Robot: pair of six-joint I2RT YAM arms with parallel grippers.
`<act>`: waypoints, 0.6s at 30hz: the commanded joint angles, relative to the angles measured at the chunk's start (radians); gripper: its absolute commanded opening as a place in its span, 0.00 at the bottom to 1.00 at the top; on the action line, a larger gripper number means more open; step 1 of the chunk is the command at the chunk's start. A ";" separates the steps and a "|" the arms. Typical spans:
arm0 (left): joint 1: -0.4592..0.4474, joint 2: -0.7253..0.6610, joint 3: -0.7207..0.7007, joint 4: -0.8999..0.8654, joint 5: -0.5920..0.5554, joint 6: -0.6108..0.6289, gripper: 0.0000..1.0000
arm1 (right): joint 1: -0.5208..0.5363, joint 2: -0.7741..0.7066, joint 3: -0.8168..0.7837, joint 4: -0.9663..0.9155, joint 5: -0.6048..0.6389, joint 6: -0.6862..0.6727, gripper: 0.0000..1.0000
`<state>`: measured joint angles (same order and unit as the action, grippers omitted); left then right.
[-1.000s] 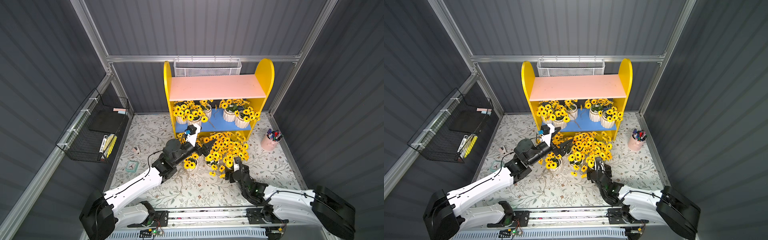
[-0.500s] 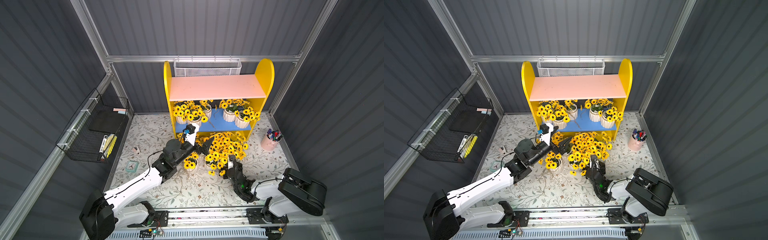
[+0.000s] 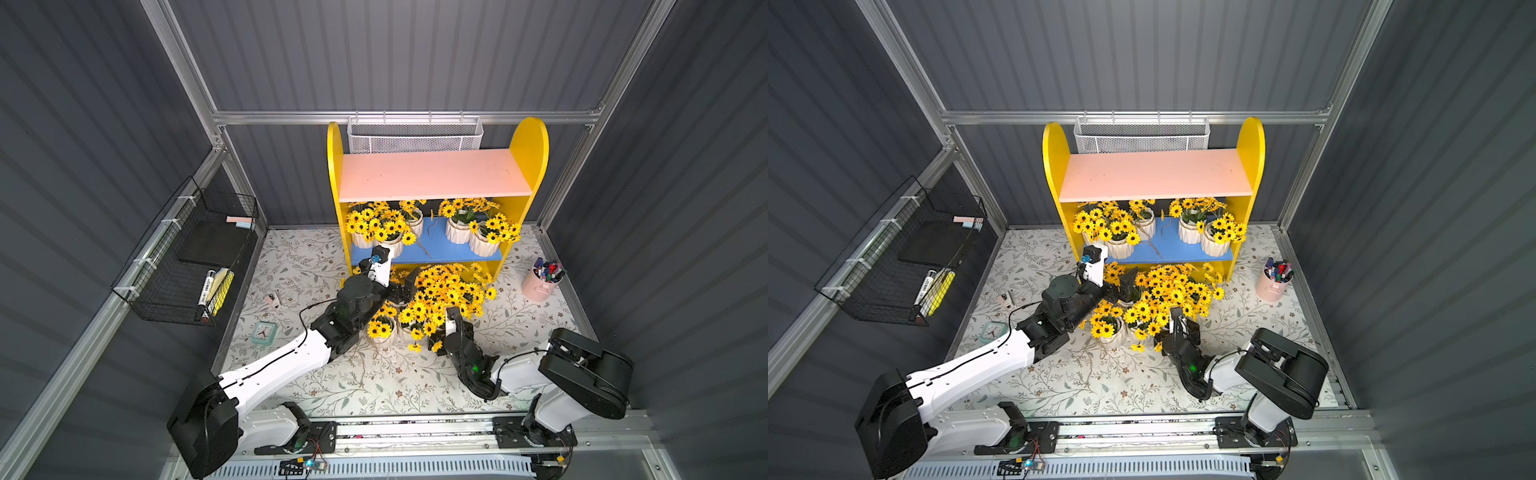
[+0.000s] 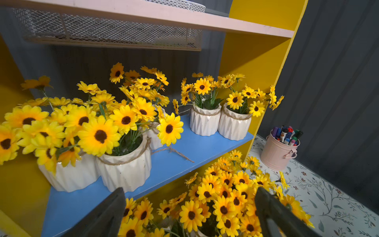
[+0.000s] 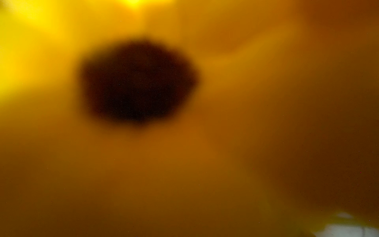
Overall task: Take the sunflower pots off the shelves
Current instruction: Place the sunflower pot at the center of the board.
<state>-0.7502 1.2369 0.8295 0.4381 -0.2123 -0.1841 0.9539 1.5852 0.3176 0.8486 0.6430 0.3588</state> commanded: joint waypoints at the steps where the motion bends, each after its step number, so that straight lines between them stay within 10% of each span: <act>1: -0.005 -0.022 0.026 -0.006 -0.030 -0.011 0.99 | 0.033 0.031 0.018 0.005 -0.046 0.043 0.00; 6: -0.006 -0.030 0.025 -0.004 -0.027 -0.009 1.00 | 0.040 0.007 0.014 -0.029 -0.010 0.041 0.00; 11: -0.006 -0.034 0.027 -0.004 -0.019 -0.009 0.99 | 0.040 -0.064 0.032 -0.185 0.013 0.085 0.71; 15: -0.005 -0.038 0.028 -0.002 -0.007 -0.009 0.99 | 0.040 -0.160 0.058 -0.365 0.026 0.120 0.99; 18: -0.005 -0.037 0.029 -0.002 0.005 -0.010 1.00 | 0.040 -0.218 0.086 -0.489 0.031 0.130 0.99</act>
<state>-0.7502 1.2243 0.8295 0.4358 -0.2222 -0.1837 0.9905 1.4124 0.3626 0.5133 0.6491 0.4358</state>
